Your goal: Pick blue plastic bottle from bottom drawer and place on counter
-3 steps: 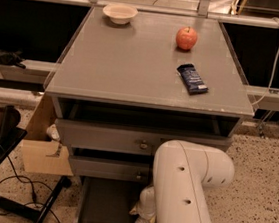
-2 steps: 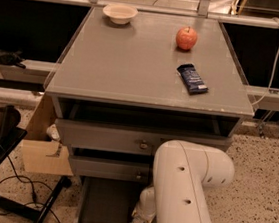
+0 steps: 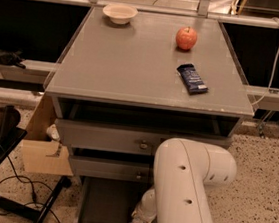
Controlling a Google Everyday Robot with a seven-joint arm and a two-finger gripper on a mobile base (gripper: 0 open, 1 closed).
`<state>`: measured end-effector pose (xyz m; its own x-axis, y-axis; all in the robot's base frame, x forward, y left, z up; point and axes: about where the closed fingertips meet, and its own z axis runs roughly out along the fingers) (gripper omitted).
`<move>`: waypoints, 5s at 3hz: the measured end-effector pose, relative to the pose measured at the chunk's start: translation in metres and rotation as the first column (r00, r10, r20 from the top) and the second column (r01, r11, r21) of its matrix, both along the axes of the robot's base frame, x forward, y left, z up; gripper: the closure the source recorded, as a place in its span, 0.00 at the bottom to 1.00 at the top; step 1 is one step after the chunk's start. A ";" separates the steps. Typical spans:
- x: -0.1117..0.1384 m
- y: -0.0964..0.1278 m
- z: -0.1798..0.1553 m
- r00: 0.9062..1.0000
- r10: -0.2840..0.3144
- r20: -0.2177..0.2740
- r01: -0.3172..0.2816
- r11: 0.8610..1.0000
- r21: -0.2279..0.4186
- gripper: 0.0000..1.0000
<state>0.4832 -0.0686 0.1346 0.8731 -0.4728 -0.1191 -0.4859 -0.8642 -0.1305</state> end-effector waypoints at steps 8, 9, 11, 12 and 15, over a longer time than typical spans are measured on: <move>-0.148 0.003 0.423 0.882 0.027 0.471 -0.010 0.999 -0.040 1.00; -0.081 0.031 0.443 0.886 -0.014 0.463 0.020 1.000 -0.007 1.00; -0.048 0.037 0.459 0.884 -0.068 0.462 0.057 0.998 0.037 1.00; -0.040 0.059 0.506 0.857 -0.033 0.513 0.002 0.998 0.062 1.00; 0.008 0.080 0.760 0.775 0.005 0.632 -0.055 0.997 0.060 1.00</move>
Offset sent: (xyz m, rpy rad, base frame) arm -0.1926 0.0429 0.1878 0.1099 -0.3780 -0.0729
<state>0.4908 0.0114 0.8945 0.7778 -0.4574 0.4311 -0.2468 -0.8530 -0.4598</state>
